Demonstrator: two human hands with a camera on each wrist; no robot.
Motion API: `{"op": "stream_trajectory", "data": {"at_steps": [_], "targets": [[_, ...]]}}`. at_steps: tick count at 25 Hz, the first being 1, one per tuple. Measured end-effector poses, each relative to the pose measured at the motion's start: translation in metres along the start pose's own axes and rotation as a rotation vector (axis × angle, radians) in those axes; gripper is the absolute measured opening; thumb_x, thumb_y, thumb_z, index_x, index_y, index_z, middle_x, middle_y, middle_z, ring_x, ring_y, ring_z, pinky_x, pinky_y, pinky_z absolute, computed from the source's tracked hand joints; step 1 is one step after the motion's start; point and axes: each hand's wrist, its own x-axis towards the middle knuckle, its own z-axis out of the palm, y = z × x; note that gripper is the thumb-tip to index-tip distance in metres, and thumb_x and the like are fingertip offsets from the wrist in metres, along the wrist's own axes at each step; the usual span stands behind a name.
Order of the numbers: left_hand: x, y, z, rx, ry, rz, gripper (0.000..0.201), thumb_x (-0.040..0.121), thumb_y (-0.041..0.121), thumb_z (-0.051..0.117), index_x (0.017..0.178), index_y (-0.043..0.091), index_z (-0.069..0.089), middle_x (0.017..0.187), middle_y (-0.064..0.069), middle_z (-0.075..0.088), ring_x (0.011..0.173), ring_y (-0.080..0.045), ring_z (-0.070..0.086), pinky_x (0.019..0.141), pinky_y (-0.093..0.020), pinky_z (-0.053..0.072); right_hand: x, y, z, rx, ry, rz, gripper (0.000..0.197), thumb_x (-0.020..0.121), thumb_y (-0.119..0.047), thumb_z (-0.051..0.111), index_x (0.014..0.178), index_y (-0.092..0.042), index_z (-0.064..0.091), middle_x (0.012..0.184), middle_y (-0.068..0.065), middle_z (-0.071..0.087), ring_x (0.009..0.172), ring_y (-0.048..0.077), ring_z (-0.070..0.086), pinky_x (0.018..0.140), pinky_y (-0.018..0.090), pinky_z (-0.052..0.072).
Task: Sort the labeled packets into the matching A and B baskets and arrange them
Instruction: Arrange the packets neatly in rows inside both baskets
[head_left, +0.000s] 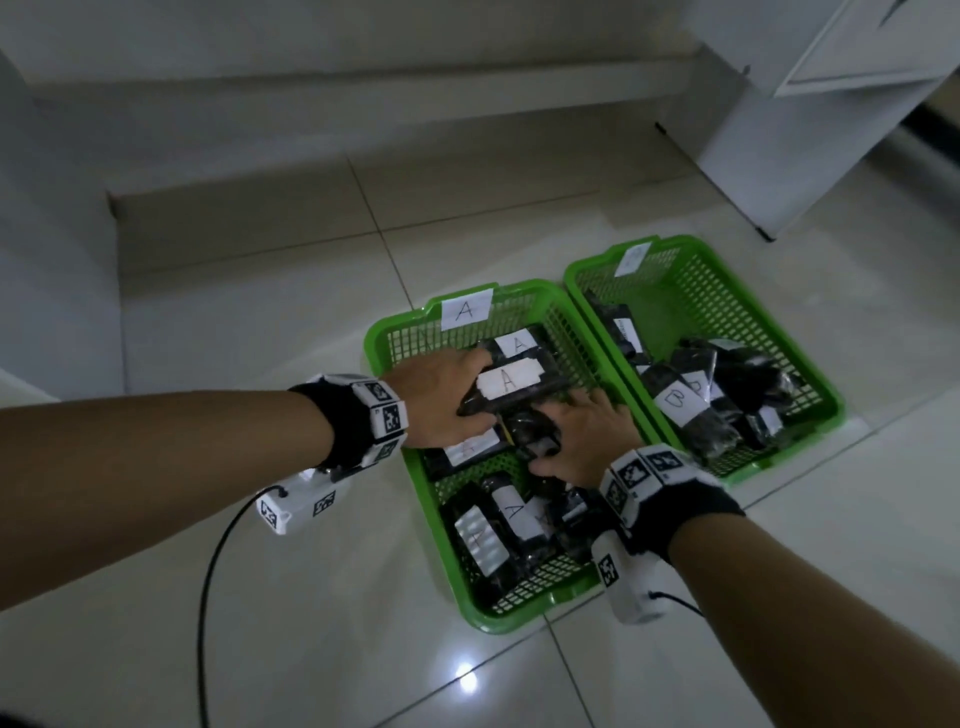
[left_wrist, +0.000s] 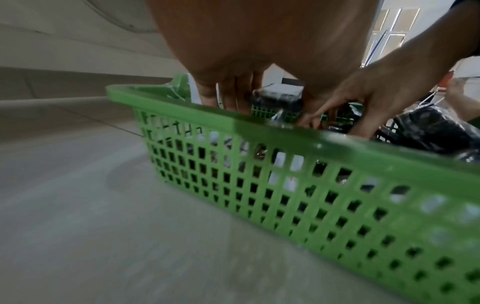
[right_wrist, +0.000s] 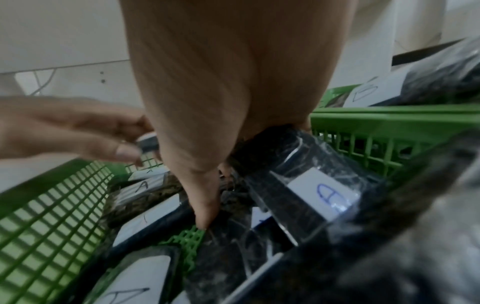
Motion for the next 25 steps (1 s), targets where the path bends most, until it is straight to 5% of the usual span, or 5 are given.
{"op": "stream_trajectory", "data": {"at_steps": [7,10,15,19,25], "targets": [[0.031,0.023,0.012,-0.478,-0.309,-0.230,0.050,0.092,0.064,0.043,0.116,0.020,0.041,0.108,-0.002,0.056,0.089,-0.014,0.050,0.074,-0.029,0.038,-0.005,0.006,-0.001,-0.031,-0.142,-0.197,0.077,0.090,-0.036,0.062,0.156,-0.043,0.021,0.165,-0.005,0.023,0.150,0.028,0.022,0.119,0.059,0.020],[0.028,0.019,0.023,-0.534,-0.301,-0.248,0.081,0.075,0.079,0.036,0.118,0.011,0.046,0.109,-0.006,0.058,0.095,-0.023,0.053,0.088,-0.035,0.042,-0.010,0.006,-0.013,-0.107,-0.196,-0.208,0.067,0.086,-0.043,0.067,0.147,-0.044,0.038,0.149,-0.003,0.048,0.142,0.028,0.032,0.117,0.060,0.017],[0.027,0.020,0.017,-0.621,-0.253,-0.280,0.061,0.086,0.070,0.032,0.118,0.023,0.054,0.123,0.004,0.063,0.116,-0.018,0.056,0.108,-0.043,0.036,-0.013,0.010,-0.026,0.053,-0.240,-0.203,0.054,0.081,-0.068,0.065,0.122,-0.034,0.069,0.135,-0.009,0.060,0.134,0.021,0.045,0.118,0.059,0.016],[0.028,0.022,0.009,-0.566,-0.132,-0.251,0.043,0.102,0.054,0.031,0.118,0.023,0.057,0.121,0.007,0.066,0.113,-0.017,0.058,0.104,-0.037,0.039,-0.001,0.004,-0.019,0.077,-0.209,-0.230,0.049,0.086,-0.044,0.067,0.132,-0.030,0.054,0.135,-0.004,0.056,0.129,0.023,0.051,0.117,0.055,0.025],[0.030,0.020,0.010,-0.571,-0.251,-0.286,0.084,0.074,0.080,0.021,0.130,0.026,0.051,0.131,0.009,0.059,0.123,-0.017,0.051,0.113,-0.041,0.032,0.003,-0.003,-0.014,0.175,-0.210,-0.242,0.038,0.083,-0.013,0.063,0.117,-0.031,0.067,0.127,-0.009,0.061,0.128,0.018,0.050,0.121,0.055,0.003]]}}
